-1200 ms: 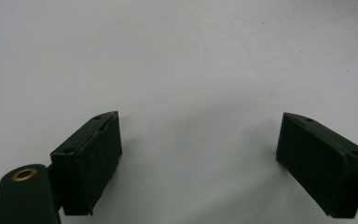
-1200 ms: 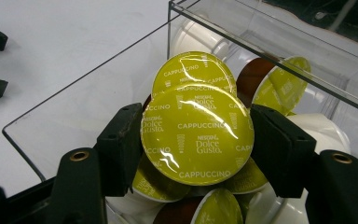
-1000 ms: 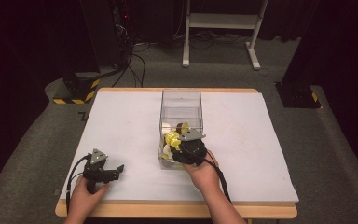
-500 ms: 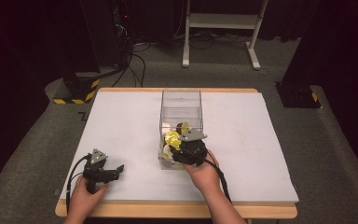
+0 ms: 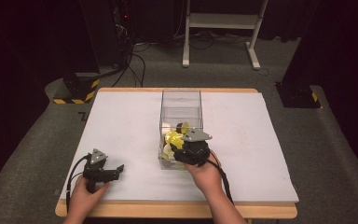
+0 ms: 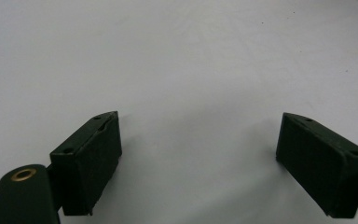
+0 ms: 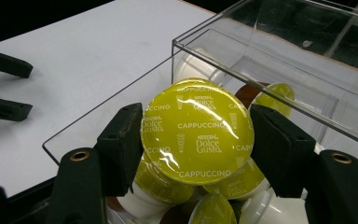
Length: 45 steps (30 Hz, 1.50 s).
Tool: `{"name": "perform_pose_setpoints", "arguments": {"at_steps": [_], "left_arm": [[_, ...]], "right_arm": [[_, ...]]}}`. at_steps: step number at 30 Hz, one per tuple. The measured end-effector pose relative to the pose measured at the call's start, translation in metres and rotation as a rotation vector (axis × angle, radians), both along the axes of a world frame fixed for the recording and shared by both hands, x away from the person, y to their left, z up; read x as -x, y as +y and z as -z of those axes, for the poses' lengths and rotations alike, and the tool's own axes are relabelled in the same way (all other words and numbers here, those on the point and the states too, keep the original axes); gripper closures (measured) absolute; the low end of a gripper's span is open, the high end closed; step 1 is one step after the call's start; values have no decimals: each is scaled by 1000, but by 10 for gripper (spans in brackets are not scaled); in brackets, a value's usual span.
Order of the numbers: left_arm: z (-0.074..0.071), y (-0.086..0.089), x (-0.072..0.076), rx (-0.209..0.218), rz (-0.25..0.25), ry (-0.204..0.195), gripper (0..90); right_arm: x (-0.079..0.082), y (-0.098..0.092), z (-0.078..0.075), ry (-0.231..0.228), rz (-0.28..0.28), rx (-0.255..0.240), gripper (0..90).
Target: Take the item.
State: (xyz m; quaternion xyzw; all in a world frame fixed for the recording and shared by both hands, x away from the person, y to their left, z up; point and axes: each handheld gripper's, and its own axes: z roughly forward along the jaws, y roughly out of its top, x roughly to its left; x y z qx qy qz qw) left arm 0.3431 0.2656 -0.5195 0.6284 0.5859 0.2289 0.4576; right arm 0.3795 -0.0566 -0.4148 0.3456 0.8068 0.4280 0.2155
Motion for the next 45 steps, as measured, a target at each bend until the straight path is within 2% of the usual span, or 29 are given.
{"name": "perform_pose_setpoints", "arguments": {"at_steps": [15,23,45], "left_arm": [[0,0,0,-1,0,1,142],[0,0,0,0,-1,-1,141],[0,0,0,-5,2,0,140]], "right_arm": [[10,-3,-11,-31,-14,-30,377],[10,-9,-9,-23,3,-40,377],[21,-30,-17,-54,45,-60,377]]}}
